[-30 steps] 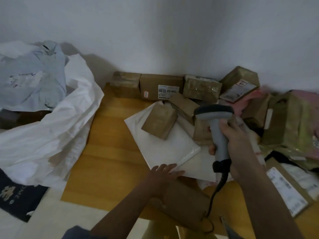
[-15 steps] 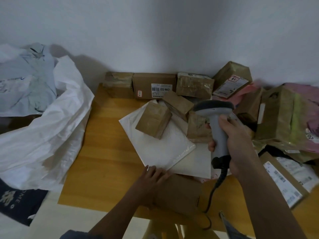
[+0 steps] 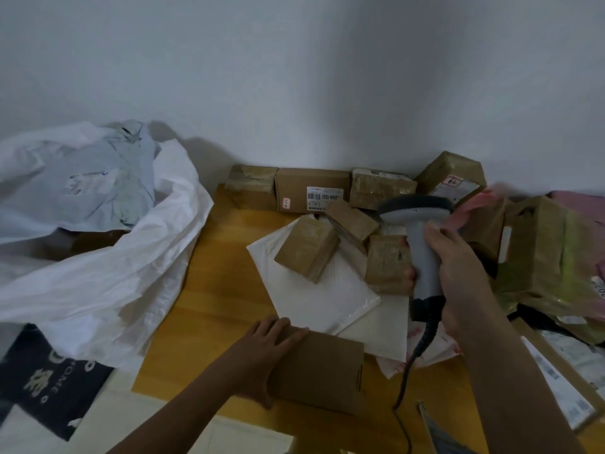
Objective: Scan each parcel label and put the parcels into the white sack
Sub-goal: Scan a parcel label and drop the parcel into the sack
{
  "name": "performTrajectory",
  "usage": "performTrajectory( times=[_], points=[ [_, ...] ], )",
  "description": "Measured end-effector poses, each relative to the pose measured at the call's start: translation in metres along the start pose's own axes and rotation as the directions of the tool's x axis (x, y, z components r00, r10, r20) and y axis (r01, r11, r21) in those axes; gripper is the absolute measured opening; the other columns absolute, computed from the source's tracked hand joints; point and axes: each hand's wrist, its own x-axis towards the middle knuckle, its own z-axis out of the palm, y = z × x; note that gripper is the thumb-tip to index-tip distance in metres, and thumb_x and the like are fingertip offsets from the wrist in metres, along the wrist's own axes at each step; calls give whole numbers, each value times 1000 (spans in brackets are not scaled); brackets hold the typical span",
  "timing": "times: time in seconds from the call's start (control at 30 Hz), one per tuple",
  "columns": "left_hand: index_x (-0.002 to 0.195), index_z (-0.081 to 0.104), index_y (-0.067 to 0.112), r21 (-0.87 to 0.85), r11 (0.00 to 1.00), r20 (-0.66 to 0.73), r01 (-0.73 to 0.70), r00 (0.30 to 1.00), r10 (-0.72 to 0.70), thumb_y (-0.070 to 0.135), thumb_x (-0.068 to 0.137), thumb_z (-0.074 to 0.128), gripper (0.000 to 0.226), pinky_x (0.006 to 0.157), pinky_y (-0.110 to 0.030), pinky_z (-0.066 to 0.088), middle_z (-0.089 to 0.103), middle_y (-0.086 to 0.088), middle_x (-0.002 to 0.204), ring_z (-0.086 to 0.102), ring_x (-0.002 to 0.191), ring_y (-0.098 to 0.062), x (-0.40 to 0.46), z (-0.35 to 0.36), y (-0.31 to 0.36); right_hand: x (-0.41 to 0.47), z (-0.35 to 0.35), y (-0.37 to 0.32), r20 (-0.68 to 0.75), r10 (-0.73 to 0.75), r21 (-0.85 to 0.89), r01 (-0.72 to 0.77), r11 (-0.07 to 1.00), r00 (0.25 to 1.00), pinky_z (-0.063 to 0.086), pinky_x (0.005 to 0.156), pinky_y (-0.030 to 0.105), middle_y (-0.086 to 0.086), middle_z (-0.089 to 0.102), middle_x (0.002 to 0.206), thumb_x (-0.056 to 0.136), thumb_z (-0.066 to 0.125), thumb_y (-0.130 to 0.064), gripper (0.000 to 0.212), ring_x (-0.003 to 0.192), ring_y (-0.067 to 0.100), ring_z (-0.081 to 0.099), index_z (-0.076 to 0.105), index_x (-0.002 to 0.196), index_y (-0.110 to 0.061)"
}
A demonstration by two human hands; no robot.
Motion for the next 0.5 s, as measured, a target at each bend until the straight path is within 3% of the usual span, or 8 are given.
performTrajectory(
  times=[0.17,0.3,0.33,0.4,0.5],
  points=[
    [149,-12,45,-343,929,-252,138,939,-232,60,58,78,130,104,-43,43,7,6,150,15,134,-20,-12,-13,-25,1,5,-2,21,29,-2,-29,1000,999,41,47,29,8,52,77,103,44,-30,19,46,15,49,55,97,-16],
    [150,8,48,-740,672,-339,42,839,-426,62,57,76,116,99,-34,43,20,10,143,28,127,-12,-16,-31,-19,3,12,-1,23,103,-28,-103,994,994,37,33,15,9,47,73,104,40,-29,29,30,7,47,50,83,-12],
    [148,13,51,-832,555,-313,-9,833,-456,62,58,75,111,96,-31,45,25,8,143,34,126,-13,-16,-37,-13,1,13,0,36,76,-34,-75,997,996,37,34,15,8,47,73,103,41,-29,27,32,5,48,50,83,-14],
    [141,27,55,-968,206,-224,-140,855,-468,58,61,75,94,89,-34,53,36,4,143,46,124,-20,-16,-50,3,-4,16,2,71,11,-80,-5,997,997,41,37,15,7,51,77,102,46,-27,18,40,6,50,53,92,-14],
    [144,45,27,-879,-362,-197,-309,929,-315,58,74,71,81,102,-61,44,46,-21,143,48,128,-41,-14,-65,26,-9,20,6,132,-11,-114,27,993,991,48,49,19,15,62,94,95,60,-28,28,61,17,62,56,114,-8]
  ],
)
